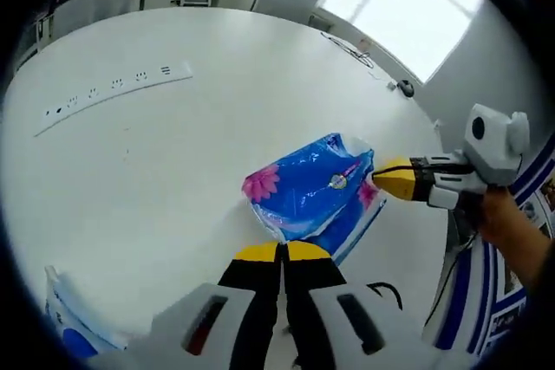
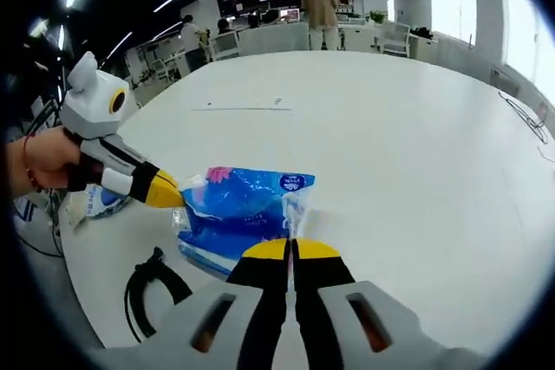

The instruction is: Arrange the tabletop items into an orderly group along one side of the table until the central work area is clear of visible clutter.

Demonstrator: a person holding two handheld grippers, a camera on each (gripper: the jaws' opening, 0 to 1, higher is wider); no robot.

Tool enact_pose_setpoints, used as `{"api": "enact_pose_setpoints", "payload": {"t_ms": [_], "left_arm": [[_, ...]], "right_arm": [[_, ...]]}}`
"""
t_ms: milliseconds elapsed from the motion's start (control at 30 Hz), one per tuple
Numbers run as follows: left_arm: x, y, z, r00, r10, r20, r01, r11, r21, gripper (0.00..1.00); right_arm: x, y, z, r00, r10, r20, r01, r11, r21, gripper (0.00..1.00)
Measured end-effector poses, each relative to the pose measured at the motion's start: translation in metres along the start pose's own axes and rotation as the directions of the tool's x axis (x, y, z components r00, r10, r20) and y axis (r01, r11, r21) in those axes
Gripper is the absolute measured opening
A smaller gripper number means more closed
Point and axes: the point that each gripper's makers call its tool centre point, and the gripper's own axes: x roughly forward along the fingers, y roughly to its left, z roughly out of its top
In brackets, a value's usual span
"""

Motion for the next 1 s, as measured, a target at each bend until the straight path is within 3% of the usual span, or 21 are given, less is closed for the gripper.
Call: {"api": "enact_pose_setpoints", "payload": {"t_ms": [800, 1000], "left_arm": [[0.013, 0.007, -0.005, 1.000, -0.011, -0.011, 0.011, 1.000, -0.025, 0.00], [0.012, 0.008, -0.005, 1.000, -0.005, -0.008, 0.005, 1.000, -0.023, 0.05]], "right_arm": [[0.014, -0.008, -0.019, 0.999, -0.003, -0.050, 0.006, 0.998, 0.059, 0.00], [0.015, -0.009, -0.022, 0.998, -0.007, -0.056, 0.010, 0.998, 0.067, 0.02]]}}
